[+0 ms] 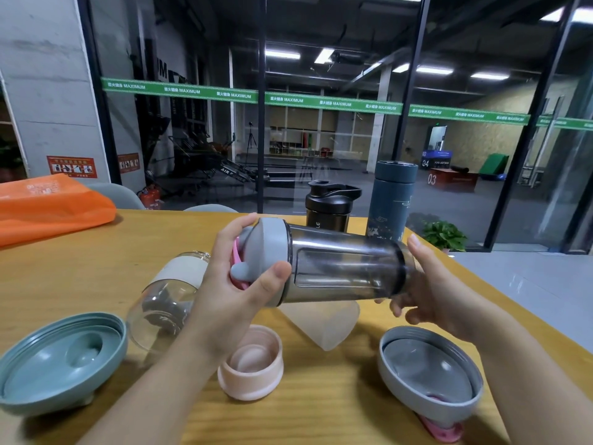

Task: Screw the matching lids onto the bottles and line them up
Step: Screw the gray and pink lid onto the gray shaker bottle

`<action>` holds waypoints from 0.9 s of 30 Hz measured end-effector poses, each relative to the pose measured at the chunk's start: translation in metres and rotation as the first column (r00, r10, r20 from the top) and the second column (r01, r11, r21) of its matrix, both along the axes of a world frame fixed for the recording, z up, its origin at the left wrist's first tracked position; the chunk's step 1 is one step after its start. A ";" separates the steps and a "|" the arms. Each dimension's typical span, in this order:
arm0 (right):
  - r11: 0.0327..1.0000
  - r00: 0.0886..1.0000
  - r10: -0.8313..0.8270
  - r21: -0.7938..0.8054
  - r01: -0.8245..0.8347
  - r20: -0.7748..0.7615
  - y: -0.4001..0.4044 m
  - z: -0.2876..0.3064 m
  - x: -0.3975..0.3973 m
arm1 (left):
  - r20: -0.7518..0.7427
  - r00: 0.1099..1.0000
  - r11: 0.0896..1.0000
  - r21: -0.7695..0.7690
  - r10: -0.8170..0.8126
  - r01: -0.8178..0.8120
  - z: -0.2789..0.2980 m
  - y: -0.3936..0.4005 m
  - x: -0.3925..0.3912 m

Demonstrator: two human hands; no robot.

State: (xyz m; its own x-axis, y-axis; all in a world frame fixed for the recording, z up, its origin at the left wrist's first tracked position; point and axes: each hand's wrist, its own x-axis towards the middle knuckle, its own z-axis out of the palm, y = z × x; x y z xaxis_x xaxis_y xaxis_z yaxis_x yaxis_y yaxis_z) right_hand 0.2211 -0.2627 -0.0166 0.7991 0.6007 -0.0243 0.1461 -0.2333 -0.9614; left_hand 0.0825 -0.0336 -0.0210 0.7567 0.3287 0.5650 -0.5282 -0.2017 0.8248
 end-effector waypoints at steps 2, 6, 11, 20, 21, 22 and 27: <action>0.999 1.000 0.000 0.050 0.001 -0.013 0.001 0.000 -0.001 | 0.007 0.999 0.999 -0.004 0.036 -0.036 0.000 0.001 0.001; 0.980 0.996 0.087 0.175 -0.092 0.037 -0.002 0.002 -0.003 | 0.008 0.998 0.997 -0.030 0.069 -0.069 0.002 0.001 0.001; 0.957 0.990 0.113 0.260 -0.131 0.084 -0.005 0.005 -0.004 | -0.005 0.998 0.996 -0.063 0.068 -0.068 0.004 -0.001 0.000; 0.969 0.989 0.047 0.235 -0.079 0.139 -0.001 0.005 -0.005 | -0.039 0.998 0.994 -0.091 0.057 -0.060 0.006 -0.004 -0.001; 0.970 0.990 0.038 0.233 -0.070 0.139 0.000 0.005 -0.006 | -0.039 0.998 0.994 -0.092 0.058 -0.062 0.005 -0.004 0.000; 0.971 0.990 0.033 0.231 -0.065 0.138 0.001 0.005 -0.006 | -0.041 0.998 0.994 -0.094 0.055 -0.059 0.005 -0.004 0.000; 0.977 0.997 -0.021 0.212 0.005 0.075 0.003 0.005 -0.007 | -0.054 0.998 0.996 -0.082 0.039 -0.043 0.004 -0.004 0.002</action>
